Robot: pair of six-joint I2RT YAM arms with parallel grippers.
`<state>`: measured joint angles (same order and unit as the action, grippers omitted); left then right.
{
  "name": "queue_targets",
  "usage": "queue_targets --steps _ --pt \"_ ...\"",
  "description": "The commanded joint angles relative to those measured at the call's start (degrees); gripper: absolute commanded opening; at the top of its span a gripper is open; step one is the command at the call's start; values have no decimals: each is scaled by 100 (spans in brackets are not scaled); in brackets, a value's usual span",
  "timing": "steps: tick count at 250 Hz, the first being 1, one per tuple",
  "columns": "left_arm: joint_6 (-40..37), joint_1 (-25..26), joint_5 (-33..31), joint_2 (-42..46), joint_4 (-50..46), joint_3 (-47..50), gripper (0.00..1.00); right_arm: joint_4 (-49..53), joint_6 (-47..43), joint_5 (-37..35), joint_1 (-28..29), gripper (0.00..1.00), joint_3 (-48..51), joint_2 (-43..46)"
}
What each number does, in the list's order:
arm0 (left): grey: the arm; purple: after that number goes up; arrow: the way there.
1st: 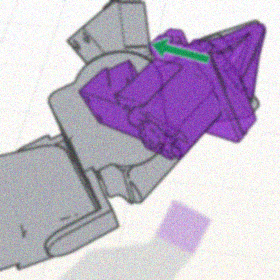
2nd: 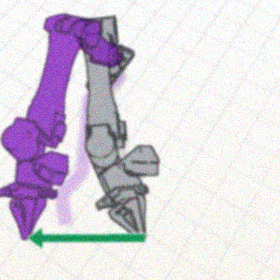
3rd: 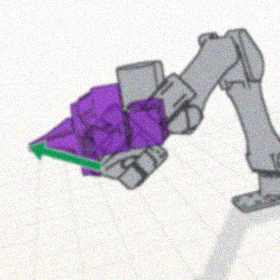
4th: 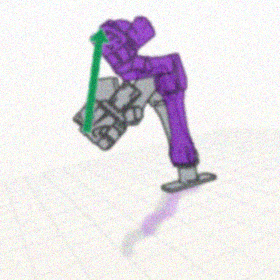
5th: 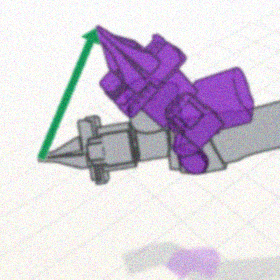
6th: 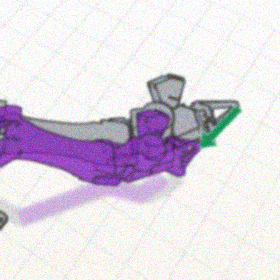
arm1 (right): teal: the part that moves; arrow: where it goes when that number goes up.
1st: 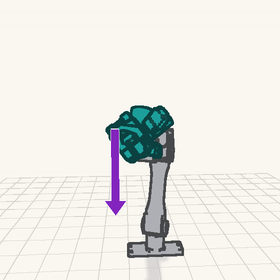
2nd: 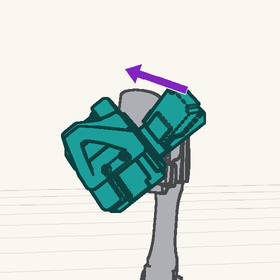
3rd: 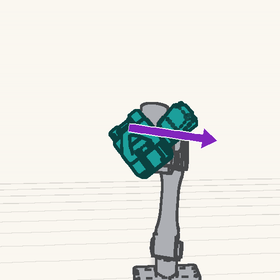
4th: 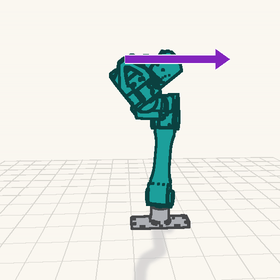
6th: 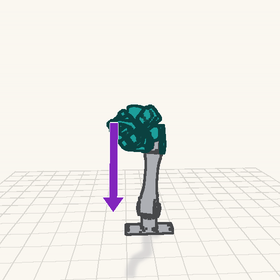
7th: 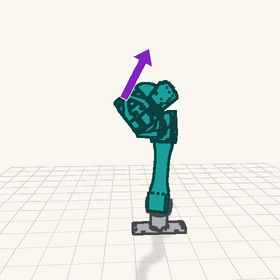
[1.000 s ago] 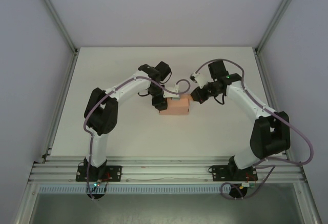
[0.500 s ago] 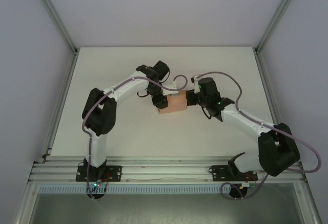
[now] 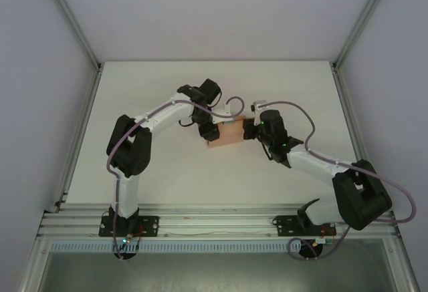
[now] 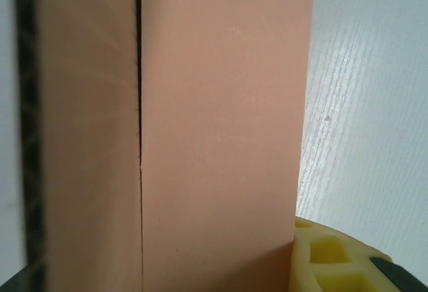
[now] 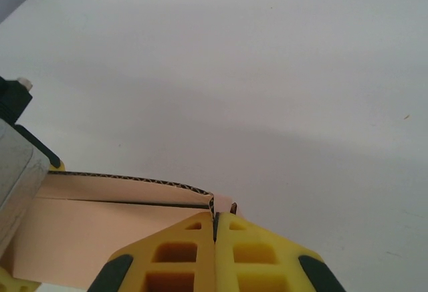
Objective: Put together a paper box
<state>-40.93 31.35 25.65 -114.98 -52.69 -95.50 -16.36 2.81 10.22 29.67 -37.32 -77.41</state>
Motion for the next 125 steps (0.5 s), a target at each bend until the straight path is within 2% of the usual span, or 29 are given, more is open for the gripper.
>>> queue_targets --steps 1,34,83,106,125 --pt "-440 -51 -32 -3 374 77 27 856 -342 45 48 0 335 -144" --pt "-395 -122 55 -28 385 21 27 244 -283 529 59 0 739 -202" --pt "-291 -130 69 -144 468 -76 28 -78 -62 1109 151 0 970 -356" --pt "-291 -135 67 -188 413 -153 32 -168 7 1065 183 0 1053 -266" --pt "-237 -133 44 -170 455 -147 35 -4 -6 674 176 0 1060 -265"
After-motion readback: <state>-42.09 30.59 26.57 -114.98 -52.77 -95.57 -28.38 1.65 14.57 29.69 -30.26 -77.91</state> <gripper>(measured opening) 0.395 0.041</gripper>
